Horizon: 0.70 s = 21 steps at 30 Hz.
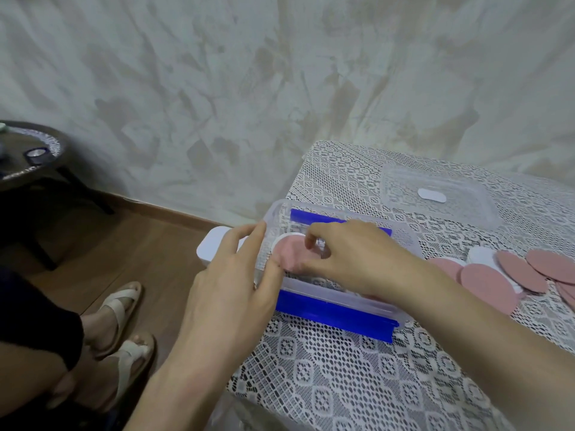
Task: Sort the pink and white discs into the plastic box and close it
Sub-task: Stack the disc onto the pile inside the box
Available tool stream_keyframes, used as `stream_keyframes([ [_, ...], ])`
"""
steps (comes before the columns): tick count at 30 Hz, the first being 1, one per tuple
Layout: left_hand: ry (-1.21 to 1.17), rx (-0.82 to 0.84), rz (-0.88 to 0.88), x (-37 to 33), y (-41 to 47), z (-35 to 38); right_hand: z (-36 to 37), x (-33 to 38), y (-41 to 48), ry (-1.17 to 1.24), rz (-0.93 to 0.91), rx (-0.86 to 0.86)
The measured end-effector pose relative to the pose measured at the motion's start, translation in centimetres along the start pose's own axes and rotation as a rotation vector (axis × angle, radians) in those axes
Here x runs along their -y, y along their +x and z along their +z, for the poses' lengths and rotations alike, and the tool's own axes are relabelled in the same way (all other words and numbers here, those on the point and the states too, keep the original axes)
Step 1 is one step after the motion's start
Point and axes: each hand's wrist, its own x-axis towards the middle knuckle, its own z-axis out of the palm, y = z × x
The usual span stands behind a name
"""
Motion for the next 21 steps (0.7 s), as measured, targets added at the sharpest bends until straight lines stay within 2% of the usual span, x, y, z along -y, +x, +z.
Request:
stream_keyframes([
  [6,-0.005,-0.008,0.012,0.1,-0.1,0.1,0.4,-0.1,1.0,-0.003,0.007,0.035],
  [18,0.027,-0.035,0.040,0.4,0.0,0.3,1.4,-0.1,2.1,-0.119,-0.102,-0.082],
  [21,0.060,-0.056,0.043,0.3,0.1,0.4,1.4,-0.2,1.9,-0.088,-0.078,-0.081],
])
